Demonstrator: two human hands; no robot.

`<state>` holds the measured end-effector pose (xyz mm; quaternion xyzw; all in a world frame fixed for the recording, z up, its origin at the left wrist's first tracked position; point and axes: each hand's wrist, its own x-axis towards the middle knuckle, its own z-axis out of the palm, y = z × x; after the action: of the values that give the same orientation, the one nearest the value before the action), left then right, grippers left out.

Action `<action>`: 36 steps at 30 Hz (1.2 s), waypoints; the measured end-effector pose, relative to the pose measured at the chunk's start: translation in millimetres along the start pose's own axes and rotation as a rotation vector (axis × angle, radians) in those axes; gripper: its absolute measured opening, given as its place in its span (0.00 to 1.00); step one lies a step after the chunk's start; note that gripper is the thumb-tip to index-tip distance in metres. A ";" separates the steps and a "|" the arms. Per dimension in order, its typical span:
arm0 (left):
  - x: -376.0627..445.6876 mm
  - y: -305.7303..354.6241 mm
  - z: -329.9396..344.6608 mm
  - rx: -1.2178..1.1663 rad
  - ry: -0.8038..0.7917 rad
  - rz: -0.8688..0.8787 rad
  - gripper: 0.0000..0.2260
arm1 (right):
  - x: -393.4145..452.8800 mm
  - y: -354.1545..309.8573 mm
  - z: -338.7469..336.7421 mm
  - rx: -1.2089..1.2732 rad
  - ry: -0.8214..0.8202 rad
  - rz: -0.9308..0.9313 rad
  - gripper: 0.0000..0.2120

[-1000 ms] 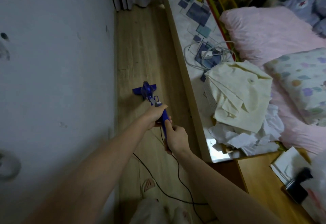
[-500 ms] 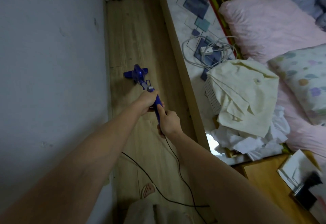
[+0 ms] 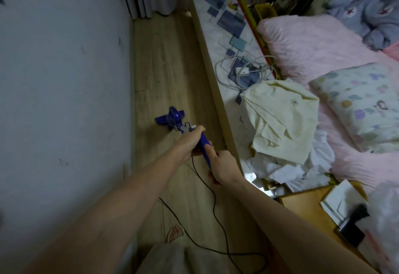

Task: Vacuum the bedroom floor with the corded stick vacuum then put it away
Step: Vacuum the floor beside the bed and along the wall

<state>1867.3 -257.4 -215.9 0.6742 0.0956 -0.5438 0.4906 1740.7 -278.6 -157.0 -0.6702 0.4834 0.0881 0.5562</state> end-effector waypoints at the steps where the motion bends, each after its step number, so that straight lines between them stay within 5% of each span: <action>1: -8.8 -5.9 5.4 -0.010 -0.008 0.004 0.16 | -10.1 4.6 -5.7 -0.012 -0.002 -0.004 0.23; 20: -156.4 -127.6 91.4 -0.075 -0.146 -0.046 0.07 | -195.3 100.3 -74.1 0.160 0.014 0.081 0.16; 27: -149.6 -126.3 71.3 -0.025 -0.100 -0.045 0.16 | -191.8 100.4 -48.5 0.311 -0.004 0.053 0.17; 36: -104.7 -86.4 52.7 0.008 -0.039 -0.010 0.14 | -137.1 72.6 -32.7 0.331 -0.031 0.040 0.19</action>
<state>1735.5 -212.1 -173.6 0.6651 0.0873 -0.5596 0.4867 1601.9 -224.1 -103.1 -0.5583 0.4959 0.0284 0.6646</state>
